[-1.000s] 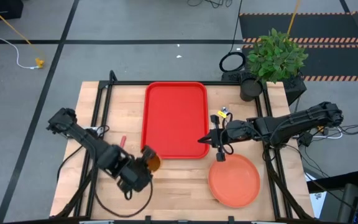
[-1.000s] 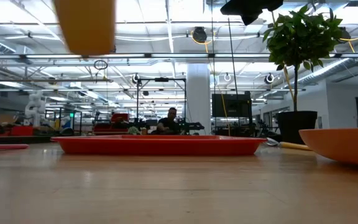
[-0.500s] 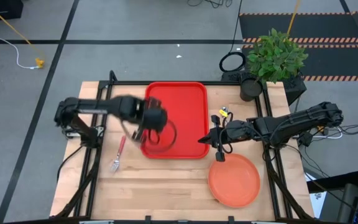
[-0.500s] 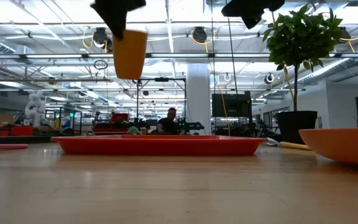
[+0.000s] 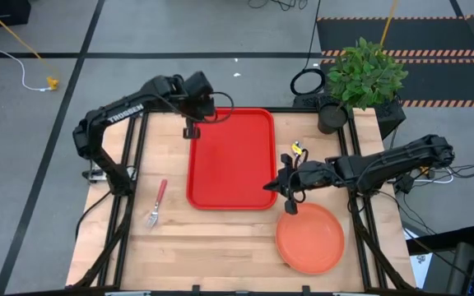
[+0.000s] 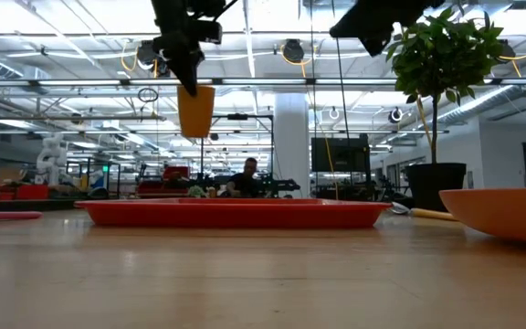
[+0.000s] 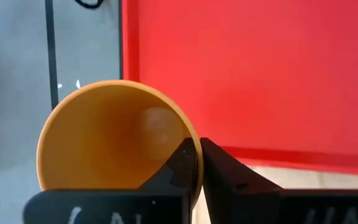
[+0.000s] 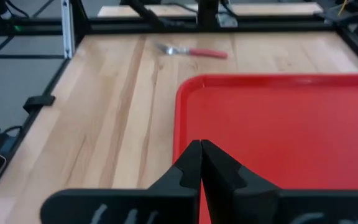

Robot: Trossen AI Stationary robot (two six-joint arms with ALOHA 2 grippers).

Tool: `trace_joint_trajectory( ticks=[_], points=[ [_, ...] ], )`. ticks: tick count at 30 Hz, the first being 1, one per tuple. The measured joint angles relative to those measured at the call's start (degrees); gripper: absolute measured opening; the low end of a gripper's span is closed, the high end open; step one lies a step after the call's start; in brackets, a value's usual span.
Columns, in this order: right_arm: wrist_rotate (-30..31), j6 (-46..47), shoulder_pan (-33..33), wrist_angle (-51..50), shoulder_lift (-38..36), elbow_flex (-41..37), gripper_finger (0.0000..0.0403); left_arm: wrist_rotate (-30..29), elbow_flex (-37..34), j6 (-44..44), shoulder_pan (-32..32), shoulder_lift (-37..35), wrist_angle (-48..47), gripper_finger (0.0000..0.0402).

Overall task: Pick and place plate/cup/fork/spoon on tray
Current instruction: Put the yellow cup on the red serving tray

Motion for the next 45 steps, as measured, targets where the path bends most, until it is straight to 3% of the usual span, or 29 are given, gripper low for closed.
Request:
trace_joint_trajectory(
  ticks=[17,45],
  points=[
    [-0.01,1.84,0.00,0.73,0.00,-2.36,0.0000,6.47,-0.11,6.24,7.49,3.23,4.91,0.0007],
    [-0.03,3.33,3.29,0.76,0.00,-2.36,0.0000,7.03,-0.04,-0.16,12.87,16.52,9.81,0.0019]
  ],
)
